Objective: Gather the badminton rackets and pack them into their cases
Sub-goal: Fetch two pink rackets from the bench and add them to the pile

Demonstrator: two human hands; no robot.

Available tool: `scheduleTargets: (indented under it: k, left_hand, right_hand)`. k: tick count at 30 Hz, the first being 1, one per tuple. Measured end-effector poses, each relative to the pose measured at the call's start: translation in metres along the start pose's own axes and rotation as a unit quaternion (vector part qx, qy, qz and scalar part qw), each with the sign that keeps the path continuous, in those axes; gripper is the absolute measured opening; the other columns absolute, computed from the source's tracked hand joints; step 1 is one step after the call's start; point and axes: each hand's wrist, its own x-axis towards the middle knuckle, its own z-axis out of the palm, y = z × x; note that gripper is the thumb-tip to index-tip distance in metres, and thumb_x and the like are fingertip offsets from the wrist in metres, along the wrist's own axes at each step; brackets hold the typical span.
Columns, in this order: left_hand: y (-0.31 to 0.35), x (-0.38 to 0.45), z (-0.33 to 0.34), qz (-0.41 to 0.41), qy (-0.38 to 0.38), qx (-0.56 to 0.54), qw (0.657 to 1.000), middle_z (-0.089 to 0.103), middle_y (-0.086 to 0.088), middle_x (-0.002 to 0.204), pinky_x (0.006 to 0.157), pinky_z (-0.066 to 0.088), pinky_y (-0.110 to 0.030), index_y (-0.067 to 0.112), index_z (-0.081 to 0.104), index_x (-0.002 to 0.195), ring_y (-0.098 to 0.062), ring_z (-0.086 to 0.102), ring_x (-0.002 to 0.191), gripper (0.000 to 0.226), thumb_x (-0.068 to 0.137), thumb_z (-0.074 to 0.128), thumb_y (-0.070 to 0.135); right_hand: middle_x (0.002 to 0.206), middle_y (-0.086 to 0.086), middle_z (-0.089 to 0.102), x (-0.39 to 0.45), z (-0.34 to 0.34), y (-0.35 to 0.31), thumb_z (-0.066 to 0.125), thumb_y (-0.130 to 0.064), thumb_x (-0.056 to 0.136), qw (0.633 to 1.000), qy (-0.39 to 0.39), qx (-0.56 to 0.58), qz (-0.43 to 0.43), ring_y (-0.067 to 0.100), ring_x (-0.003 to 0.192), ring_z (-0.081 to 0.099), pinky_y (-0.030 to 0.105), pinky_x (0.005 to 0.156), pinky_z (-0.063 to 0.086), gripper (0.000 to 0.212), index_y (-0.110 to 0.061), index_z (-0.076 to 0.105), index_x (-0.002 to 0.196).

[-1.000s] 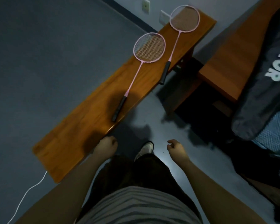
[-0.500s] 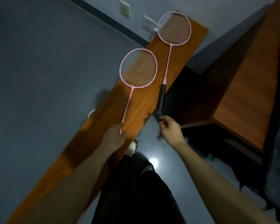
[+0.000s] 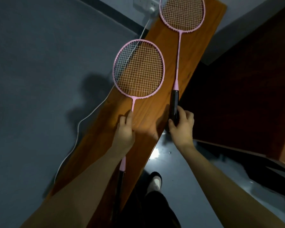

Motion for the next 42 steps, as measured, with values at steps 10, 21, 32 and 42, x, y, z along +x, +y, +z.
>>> scheduleTargets:
  k: [10, 21, 32, 42]
  left_hand:
    - [0.006, 0.004, -0.019, 0.065, 0.13, -0.136, 0.98, 0.055, -0.009, 0.094, 0.064, 0.049, -0.019, 0.004, 0.055, 0.123, -0.012, 0.053, 0.069, 0.04, 0.084, 0.053, 0.011]
    - [0.059, -0.012, -0.068, 0.025, 0.158, -0.167, 0.973, 0.052, 0.002, 0.097, 0.063, 0.044, -0.006, 0.011, 0.06, 0.117, -0.005, 0.052, 0.068, 0.029, 0.089, 0.055, 0.006]
    - [0.169, -0.097, -0.131, 0.117, 0.246, -0.155, 0.95, 0.058, 0.001, 0.09, 0.072, 0.047, -0.02, 0.014, 0.064, 0.111, -0.013, 0.056, 0.083, 0.025, 0.086, 0.059, 0.013]
    - [0.291, -0.227, -0.115, 0.215, 0.342, -0.241, 0.883, 0.052, 0.008, 0.084, 0.074, 0.052, -0.029, 0.013, 0.065, 0.112, -0.015, 0.055, 0.066, 0.033, 0.08, 0.064, 0.004]
  right_hand:
    - [0.132, 0.013, 0.046, 0.04, 0.019, 0.007, 0.056, -0.051, 0.086, 0.994, -0.002, -0.105, -0.006, 0.032, 0.113, 0.053, 0.047, 0.088, 0.051, 0.075, -0.026, 0.019, 0.146]
    - [0.119, 0.012, 0.053, 0.016, -0.01, -0.036, 0.051, -0.027, 0.092, 0.996, 0.062, -0.043, -0.042, 0.027, 0.099, 0.057, 0.043, 0.084, 0.05, 0.055, -0.017, 0.031, 0.142]
    - [0.099, 0.004, 0.054, -0.098, -0.131, -0.071, 0.05, -0.027, 0.094, 0.982, 0.105, 0.063, -0.145, 0.015, 0.082, 0.052, 0.03, 0.07, 0.046, 0.054, -0.026, 0.029, 0.144]
    - [0.087, 0.001, 0.054, -0.219, -0.286, -0.001, 0.06, -0.018, 0.086, 0.943, 0.205, 0.093, -0.244, 0.018, 0.075, 0.055, 0.039, 0.071, 0.049, 0.056, -0.025, 0.042, 0.139]
